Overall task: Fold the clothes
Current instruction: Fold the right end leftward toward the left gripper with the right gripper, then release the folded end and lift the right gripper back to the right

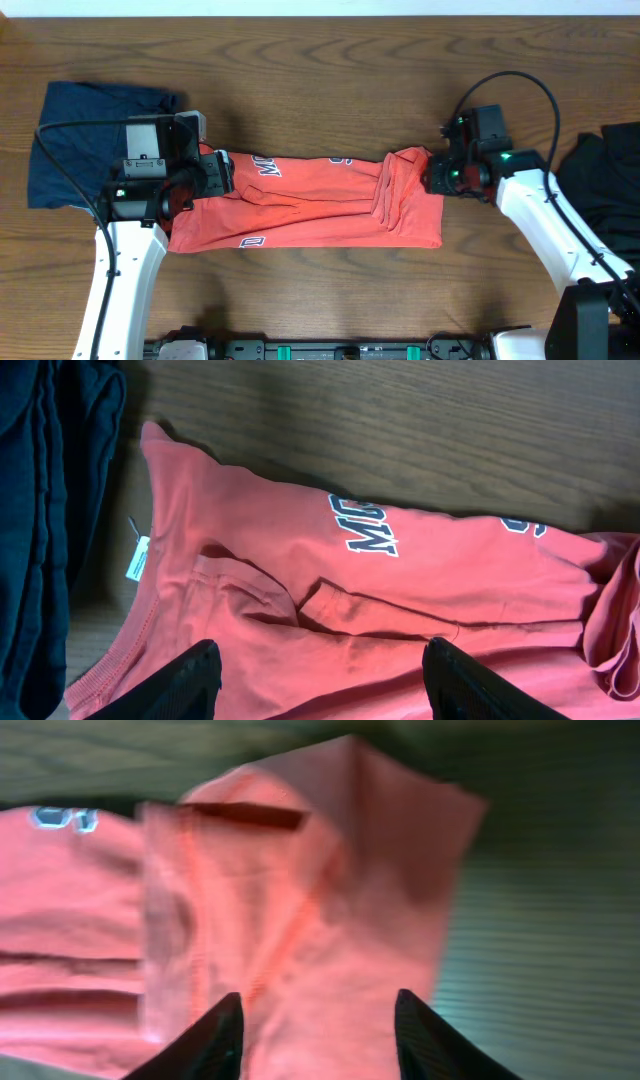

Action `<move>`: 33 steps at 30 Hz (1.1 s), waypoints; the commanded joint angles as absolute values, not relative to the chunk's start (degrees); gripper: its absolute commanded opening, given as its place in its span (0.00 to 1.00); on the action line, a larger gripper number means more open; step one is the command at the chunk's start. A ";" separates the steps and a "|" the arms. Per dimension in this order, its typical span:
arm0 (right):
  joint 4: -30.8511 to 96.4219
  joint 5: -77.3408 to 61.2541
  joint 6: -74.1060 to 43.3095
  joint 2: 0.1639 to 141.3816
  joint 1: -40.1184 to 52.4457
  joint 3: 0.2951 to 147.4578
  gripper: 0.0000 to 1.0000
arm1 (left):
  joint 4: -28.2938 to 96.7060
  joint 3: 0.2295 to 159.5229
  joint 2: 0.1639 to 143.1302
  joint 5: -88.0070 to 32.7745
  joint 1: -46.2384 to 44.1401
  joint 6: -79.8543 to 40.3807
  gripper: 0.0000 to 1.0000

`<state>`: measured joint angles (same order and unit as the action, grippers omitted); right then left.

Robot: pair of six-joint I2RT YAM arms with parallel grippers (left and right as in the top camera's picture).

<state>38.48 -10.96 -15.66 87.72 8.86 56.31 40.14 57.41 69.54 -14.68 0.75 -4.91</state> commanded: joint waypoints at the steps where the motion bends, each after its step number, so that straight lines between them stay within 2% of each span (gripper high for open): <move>1: 38.79 -15.92 -12.40 88.16 7.46 57.30 0.61 | 40.47 58.04 69.12 -14.76 1.17 -4.80 0.66; 3: 38.87 -22.90 -8.43 88.68 8.16 57.28 0.68 | 40.56 58.04 69.12 -14.76 1.17 -4.80 0.66; 5: 39.33 -24.08 -8.05 89.03 9.82 57.25 0.68 | 40.60 58.04 69.12 -14.76 1.17 -4.80 0.66; 8: 39.62 -17.47 -10.48 89.43 13.93 57.21 0.66 | 40.58 58.04 69.12 -14.76 1.17 -4.80 0.66; 12: 39.59 -3.68 -19.05 90.70 20.49 57.21 0.70 | 40.60 58.04 69.12 -14.76 1.17 -4.80 0.66; 18: 37.74 0.19 -23.16 96.64 26.44 57.21 0.76 | 40.73 58.04 69.12 -14.79 1.17 -4.80 0.66; 21: 35.20 -0.03 -23.09 98.85 28.10 57.21 0.75 | 40.73 58.04 69.12 -14.79 1.17 -4.80 0.66; 22: 34.61 -0.03 -23.09 99.18 28.60 57.23 0.69 | 40.73 58.04 69.12 -14.76 1.17 -4.80 0.66; 24: 34.54 0.25 -23.09 99.07 29.28 57.23 0.35 | 40.75 58.04 69.12 -14.79 1.17 -4.80 0.66; 25: 34.72 0.27 -23.09 98.83 29.32 57.23 0.23 | 40.77 58.04 69.12 -14.79 1.17 -4.80 0.66; 26: 34.96 0.51 -23.11 98.61 29.32 57.23 0.17 | 40.86 58.04 69.12 -14.79 1.17 -4.80 0.66; 30: 37.36 2.83 -22.98 96.40 28.93 57.36 0.12 | 40.93 58.04 69.12 -14.76 1.17 -4.80 0.66; 33: 38.74 2.31 -20.36 93.82 28.91 57.36 0.01 | 40.93 58.04 69.12 -14.79 1.17 -4.80 0.66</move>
